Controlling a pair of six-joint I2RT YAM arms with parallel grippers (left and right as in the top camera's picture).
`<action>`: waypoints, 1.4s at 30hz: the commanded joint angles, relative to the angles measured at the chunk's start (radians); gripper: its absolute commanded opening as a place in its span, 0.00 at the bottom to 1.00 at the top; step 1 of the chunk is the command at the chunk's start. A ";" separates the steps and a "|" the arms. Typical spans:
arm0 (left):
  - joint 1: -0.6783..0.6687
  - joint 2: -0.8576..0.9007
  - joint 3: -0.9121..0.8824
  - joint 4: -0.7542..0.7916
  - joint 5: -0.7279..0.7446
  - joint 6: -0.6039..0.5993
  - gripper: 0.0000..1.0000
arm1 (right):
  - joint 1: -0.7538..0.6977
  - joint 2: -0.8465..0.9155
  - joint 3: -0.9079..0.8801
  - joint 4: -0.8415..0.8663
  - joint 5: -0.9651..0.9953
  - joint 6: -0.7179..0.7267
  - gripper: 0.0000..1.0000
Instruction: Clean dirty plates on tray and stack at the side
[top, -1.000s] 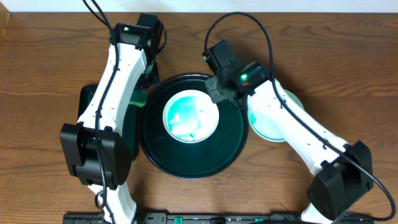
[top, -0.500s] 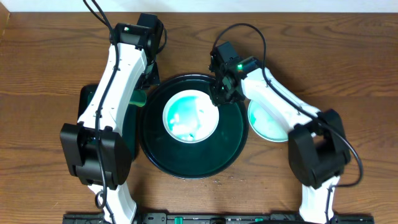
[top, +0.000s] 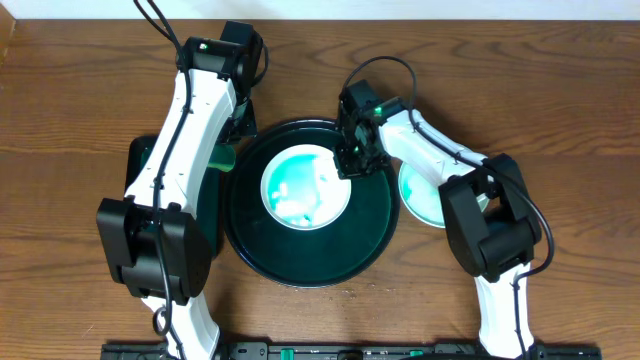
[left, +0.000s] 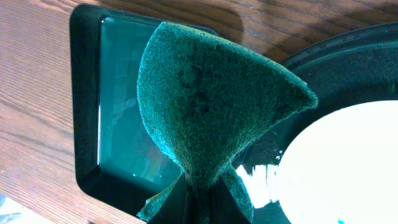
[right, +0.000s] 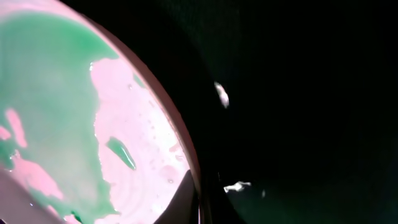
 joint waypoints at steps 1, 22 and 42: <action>0.002 -0.015 0.018 -0.004 -0.010 -0.009 0.07 | 0.005 0.006 0.000 0.006 -0.018 0.006 0.01; 0.002 -0.015 0.018 -0.004 -0.010 -0.009 0.07 | 0.232 -0.402 0.000 -0.122 0.904 0.003 0.01; 0.002 -0.015 0.018 -0.008 -0.010 -0.009 0.07 | 0.237 -0.430 0.000 -0.134 0.804 0.086 0.06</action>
